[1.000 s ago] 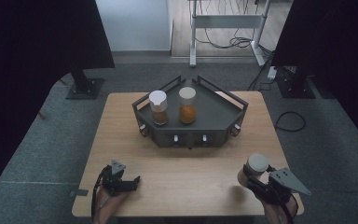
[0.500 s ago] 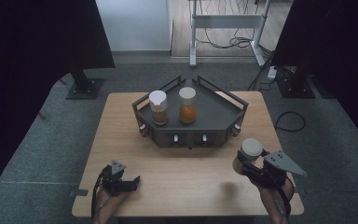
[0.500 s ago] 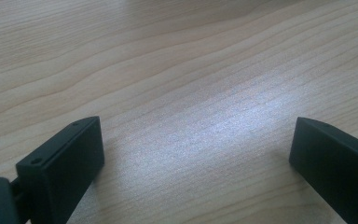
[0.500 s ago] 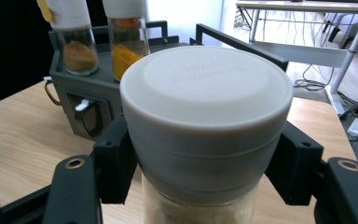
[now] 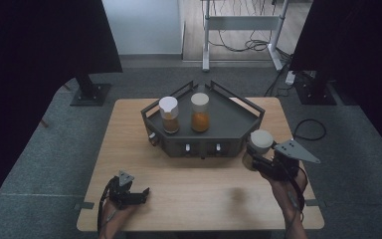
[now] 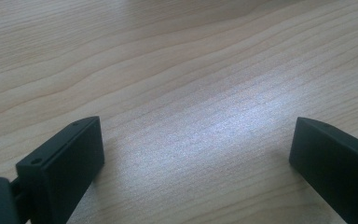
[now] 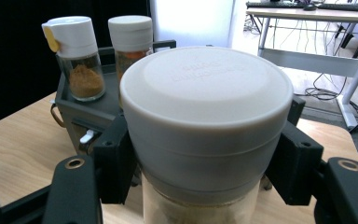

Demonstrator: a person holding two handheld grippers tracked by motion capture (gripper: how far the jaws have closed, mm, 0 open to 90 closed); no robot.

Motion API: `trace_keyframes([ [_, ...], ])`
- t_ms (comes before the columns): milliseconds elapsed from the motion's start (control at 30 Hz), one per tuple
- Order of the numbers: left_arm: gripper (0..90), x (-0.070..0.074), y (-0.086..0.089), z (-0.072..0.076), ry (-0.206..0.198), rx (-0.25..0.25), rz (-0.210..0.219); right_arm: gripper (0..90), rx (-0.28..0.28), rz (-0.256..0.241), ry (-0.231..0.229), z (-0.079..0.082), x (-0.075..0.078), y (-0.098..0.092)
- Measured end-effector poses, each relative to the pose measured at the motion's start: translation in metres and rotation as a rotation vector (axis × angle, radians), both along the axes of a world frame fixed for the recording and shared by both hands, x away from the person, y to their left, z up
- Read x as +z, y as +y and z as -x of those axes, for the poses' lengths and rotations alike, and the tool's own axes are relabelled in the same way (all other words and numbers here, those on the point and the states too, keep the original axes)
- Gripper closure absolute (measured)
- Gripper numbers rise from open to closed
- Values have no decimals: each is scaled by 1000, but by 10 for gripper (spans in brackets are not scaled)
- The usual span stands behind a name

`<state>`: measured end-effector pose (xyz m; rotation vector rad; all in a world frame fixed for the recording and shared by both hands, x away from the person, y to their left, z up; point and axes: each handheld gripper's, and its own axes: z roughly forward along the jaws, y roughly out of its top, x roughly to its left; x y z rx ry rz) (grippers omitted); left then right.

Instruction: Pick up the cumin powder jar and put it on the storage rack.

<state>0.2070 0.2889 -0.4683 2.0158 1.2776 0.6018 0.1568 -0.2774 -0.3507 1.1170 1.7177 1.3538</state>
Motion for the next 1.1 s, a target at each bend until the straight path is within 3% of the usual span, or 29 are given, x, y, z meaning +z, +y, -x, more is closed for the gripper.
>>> trace_keyframes([
  [500, 27, 0, 0, 0, 2, -1, -1, 342, 10, 11, 4, -39, 23, 17],
  [1100, 27, 0, 0, 0, 2, -3, -1, 342, 16, 42, 35, -85, 36, 40],
])
